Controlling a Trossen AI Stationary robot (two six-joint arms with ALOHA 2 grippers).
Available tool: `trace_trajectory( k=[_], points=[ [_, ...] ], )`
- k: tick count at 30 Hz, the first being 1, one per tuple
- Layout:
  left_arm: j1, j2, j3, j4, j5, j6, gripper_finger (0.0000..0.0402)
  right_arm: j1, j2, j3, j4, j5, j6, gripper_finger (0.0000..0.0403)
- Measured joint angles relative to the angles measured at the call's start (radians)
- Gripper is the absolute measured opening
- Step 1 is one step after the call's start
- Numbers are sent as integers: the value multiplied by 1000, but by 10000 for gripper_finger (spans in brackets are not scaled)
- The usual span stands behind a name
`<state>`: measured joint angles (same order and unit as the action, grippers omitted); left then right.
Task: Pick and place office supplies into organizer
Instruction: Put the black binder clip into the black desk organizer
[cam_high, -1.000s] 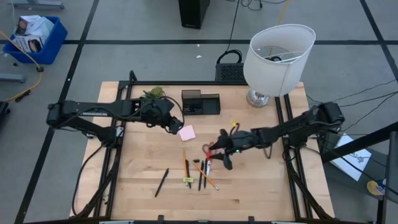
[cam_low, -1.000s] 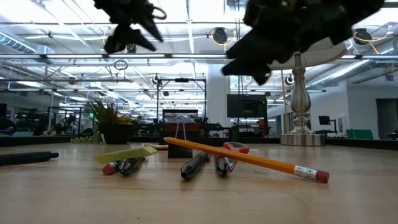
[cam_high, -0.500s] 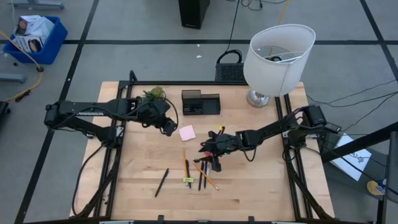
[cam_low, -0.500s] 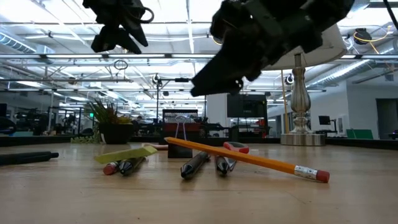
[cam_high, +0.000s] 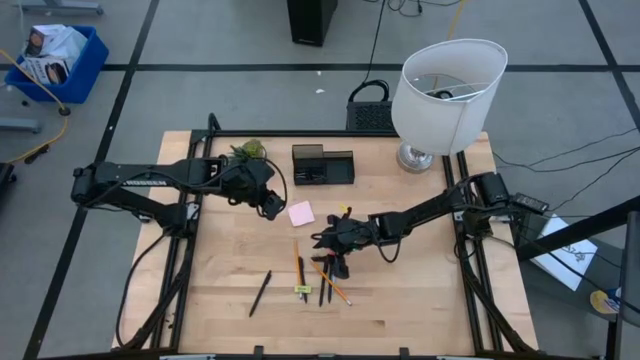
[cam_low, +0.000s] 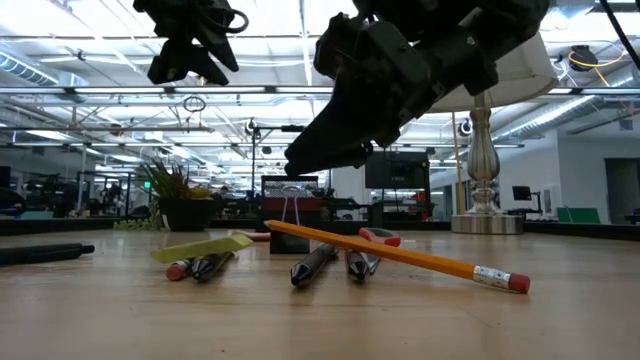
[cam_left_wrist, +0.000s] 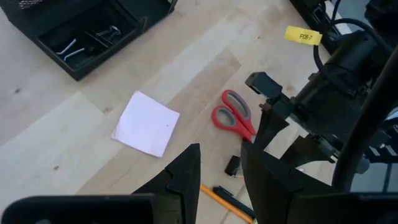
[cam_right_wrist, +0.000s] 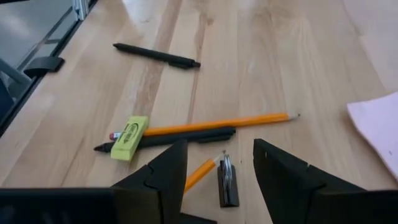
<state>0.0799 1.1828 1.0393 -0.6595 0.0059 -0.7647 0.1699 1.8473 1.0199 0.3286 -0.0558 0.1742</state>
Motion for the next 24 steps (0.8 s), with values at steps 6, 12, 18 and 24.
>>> trace_trajectory(
  k=[6,12,18,24],
  points=[
    [0,0,0,4,0,-3,120,0,17,0,5,1,-29,169],
    [0,0,0,7,0,-10,120,0,43,-2,54,1,-11,166],
    [0,0,0,7,2,-26,120,-1,69,-1,59,1,22,166],
    [0,0,0,7,2,-27,120,-6,67,-1,62,3,23,166]
  ],
)
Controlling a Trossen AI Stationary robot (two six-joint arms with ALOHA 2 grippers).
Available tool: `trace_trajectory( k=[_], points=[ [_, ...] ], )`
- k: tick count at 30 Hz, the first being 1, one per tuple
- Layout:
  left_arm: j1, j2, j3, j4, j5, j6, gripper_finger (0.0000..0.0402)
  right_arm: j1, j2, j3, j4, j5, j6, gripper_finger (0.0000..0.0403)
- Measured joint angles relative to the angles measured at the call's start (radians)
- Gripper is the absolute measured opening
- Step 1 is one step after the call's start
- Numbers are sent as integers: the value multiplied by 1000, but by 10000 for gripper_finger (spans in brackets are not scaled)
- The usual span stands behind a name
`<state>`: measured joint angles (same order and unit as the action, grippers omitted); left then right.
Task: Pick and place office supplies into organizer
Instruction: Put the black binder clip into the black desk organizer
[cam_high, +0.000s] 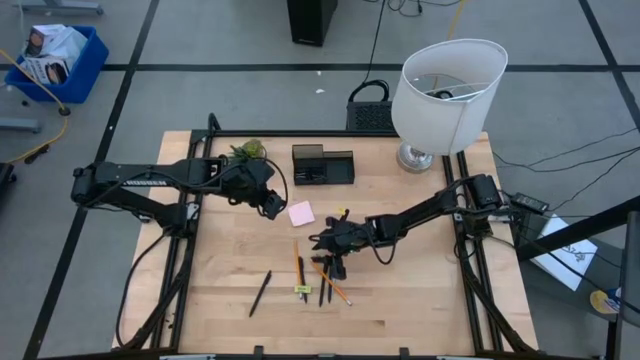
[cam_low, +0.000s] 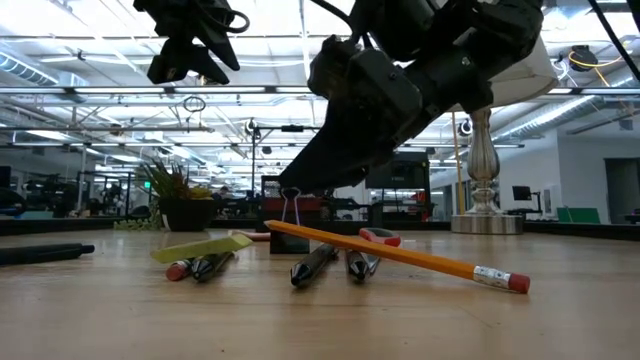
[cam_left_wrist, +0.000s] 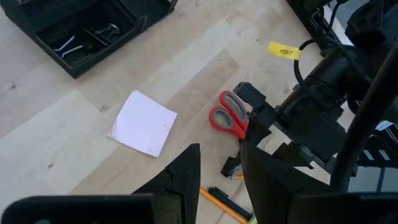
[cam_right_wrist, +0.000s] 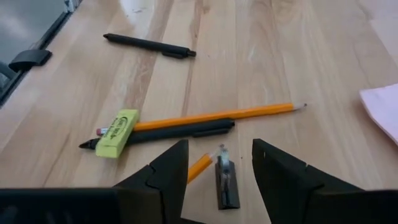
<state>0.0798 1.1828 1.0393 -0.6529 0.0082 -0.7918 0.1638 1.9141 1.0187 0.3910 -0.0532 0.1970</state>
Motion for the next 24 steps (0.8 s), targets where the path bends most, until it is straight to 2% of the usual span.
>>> trace_trajectory(
  k=[13,24],
  points=[
    [-1,0,0,2,1,-2,120,-1,0,0,-23,4,0,163],
    [-1,0,0,13,0,2,120,-2,0,0,-22,4,0,90]
  ],
)
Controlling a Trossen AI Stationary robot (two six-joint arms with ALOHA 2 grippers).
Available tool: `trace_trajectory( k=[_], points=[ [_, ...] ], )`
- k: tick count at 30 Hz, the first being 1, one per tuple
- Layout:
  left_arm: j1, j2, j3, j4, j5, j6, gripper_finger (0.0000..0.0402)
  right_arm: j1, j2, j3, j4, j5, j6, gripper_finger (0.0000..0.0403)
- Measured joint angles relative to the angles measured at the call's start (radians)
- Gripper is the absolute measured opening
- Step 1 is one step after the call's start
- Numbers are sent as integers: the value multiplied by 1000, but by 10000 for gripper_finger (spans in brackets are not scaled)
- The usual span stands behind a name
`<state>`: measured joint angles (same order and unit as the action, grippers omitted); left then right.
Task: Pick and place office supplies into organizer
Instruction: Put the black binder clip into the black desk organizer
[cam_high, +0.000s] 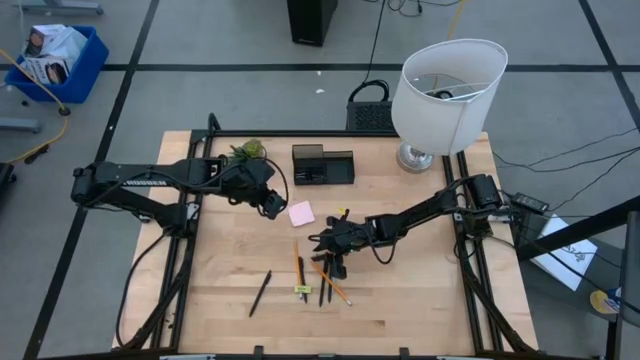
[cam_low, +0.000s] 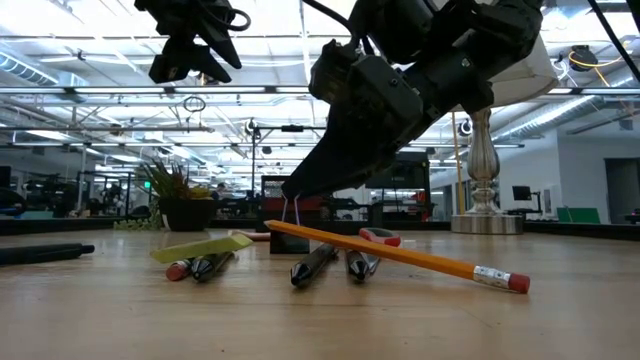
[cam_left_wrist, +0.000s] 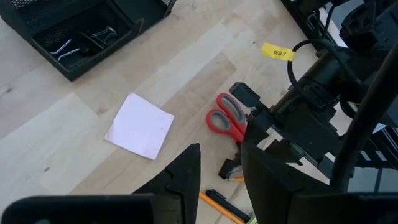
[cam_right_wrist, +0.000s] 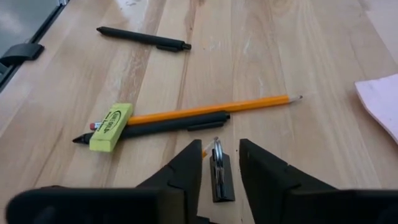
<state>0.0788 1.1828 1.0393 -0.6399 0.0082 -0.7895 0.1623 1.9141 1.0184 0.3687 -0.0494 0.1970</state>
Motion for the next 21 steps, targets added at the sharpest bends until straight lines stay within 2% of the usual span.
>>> trace_trajectory(
  k=[12,21],
  points=[
    [0,0,0,1,0,17,120,-4,0,0,0,0,2,8],
    [0,-13,0,3,0,30,120,-55,-7,0,38,3,78,9]
  ],
)
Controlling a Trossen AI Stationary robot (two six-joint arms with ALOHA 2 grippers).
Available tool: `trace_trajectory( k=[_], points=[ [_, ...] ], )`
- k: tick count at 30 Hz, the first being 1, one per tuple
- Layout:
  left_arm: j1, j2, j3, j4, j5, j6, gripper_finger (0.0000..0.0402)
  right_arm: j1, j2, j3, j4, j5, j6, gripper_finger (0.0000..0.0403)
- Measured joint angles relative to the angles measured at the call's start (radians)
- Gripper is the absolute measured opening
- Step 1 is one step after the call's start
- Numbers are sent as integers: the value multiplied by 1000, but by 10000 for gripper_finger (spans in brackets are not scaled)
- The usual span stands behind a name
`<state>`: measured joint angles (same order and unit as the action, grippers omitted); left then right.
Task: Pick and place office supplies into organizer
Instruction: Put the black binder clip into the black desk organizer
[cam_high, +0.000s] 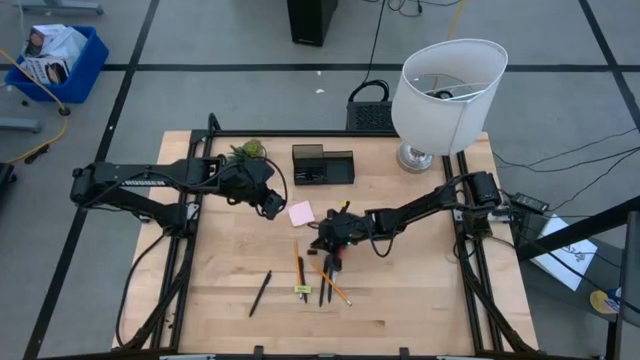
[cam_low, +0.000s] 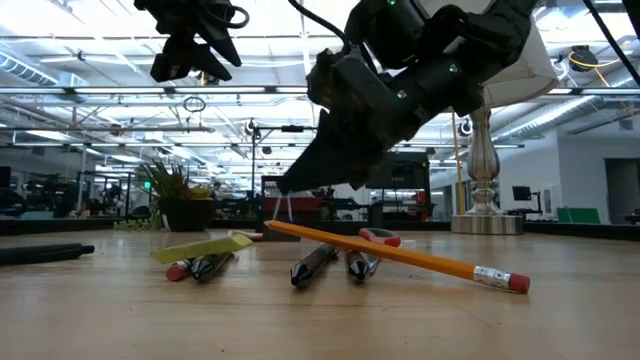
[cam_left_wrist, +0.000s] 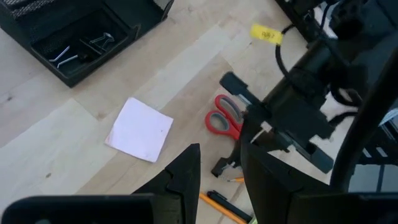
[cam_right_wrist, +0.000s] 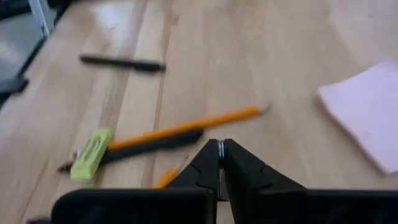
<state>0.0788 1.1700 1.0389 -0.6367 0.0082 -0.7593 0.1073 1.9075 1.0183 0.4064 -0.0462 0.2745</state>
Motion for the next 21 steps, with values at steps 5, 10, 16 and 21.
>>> trace_trajectory(
  k=[5,10,16,21],
  points=[
    [0,-17,0,-2,0,6,120,-41,-22,1,104,42,-3,4],
    [0,-40,0,-5,-4,5,120,-94,-31,1,153,274,49,7],
    [-1,-48,0,6,-13,2,120,-177,-31,0,155,391,129,8],
    [-1,-47,0,5,-14,0,120,-237,-31,0,235,415,161,8]
  ],
)
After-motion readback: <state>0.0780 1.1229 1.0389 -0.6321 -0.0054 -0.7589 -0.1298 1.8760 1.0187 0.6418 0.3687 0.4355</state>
